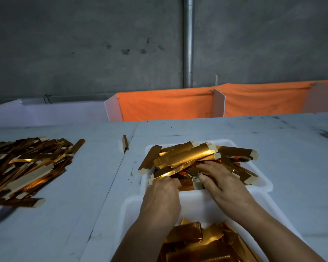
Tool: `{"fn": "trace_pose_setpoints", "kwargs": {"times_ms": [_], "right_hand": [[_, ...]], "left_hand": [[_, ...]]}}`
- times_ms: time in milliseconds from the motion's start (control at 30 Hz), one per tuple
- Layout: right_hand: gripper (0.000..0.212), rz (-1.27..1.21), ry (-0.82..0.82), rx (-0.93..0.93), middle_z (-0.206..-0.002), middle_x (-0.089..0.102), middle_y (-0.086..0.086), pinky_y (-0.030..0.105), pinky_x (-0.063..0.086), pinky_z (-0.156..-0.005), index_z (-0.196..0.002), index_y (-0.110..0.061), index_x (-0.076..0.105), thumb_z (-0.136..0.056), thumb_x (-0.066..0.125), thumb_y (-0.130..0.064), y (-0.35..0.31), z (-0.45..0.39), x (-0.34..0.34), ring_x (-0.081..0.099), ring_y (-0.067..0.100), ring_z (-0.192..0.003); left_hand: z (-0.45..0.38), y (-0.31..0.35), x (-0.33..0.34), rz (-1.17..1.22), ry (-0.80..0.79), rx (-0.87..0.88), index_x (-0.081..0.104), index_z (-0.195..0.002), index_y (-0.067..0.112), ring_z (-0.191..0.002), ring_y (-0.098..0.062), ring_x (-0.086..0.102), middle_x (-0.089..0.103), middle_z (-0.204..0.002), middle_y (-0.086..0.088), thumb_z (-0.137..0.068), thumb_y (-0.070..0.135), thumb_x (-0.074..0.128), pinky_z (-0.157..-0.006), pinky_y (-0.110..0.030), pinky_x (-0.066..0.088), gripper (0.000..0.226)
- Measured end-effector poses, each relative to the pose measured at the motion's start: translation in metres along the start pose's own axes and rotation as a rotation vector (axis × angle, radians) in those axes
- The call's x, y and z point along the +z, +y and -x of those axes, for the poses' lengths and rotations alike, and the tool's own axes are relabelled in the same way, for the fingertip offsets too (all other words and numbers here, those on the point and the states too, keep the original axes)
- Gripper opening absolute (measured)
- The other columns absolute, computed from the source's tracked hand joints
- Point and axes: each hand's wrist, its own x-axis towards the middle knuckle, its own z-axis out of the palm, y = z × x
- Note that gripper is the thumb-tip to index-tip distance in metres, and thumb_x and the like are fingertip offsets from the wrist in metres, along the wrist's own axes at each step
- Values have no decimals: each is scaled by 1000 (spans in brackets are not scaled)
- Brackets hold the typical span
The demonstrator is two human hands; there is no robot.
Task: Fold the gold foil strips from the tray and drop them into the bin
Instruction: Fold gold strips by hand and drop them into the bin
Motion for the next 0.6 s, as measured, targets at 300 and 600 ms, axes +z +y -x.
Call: {"fn": "trace_pose_setpoints", "kwargs": {"times_ms": [300,600], "right_hand": [[38,288,-266,-3,-141,39,-12,33,29,-100,-129,-42,53,-99,31,-51,-8,-5,4,38,11,-125],[21,-444,122,185,-94,59,-13,17,37,-68,-78,-32,64,-89,64,-14,0,-2,-4,53,3,-91]], "left_hand": [[4,0,3,68,44,26,61,-116,20,-108,-21,56,63,-115,-1,-97,17,44,-93,-32,45,26],[8,3,1,203,206,-57,49,-132,28,-118,-9,47,49,-133,8,-96,23,51,-97,-20,40,36]]}}
